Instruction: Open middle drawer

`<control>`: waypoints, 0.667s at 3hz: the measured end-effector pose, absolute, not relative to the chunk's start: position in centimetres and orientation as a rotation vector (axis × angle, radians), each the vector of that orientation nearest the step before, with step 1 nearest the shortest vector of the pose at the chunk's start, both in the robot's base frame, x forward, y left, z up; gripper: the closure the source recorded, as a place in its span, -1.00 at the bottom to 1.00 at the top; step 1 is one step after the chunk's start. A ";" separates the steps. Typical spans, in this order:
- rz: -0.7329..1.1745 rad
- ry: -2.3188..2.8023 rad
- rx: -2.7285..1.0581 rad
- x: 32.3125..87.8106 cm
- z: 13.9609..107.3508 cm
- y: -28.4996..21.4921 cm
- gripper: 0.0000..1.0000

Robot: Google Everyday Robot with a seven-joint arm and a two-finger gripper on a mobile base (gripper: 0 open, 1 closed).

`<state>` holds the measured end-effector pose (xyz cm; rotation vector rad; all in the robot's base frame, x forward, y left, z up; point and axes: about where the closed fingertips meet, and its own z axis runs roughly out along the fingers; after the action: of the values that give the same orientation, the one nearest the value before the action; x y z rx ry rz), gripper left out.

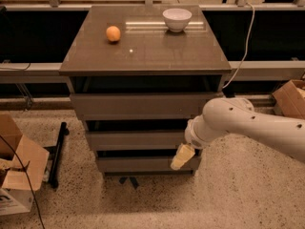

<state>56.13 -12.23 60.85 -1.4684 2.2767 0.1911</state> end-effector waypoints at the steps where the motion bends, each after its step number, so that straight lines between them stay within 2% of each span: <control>1: 0.241 2.274 -1.422 57.9 57.2 -11.7 -1.00; 2: 0.304 2.283 -1.384 60.0 53.5 -11.8 -1.00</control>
Offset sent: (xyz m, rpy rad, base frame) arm 0.0694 0.0020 -0.1189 0.1523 0.0533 -0.0619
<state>60.04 -11.75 53.49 -1.3842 2.2834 0.3045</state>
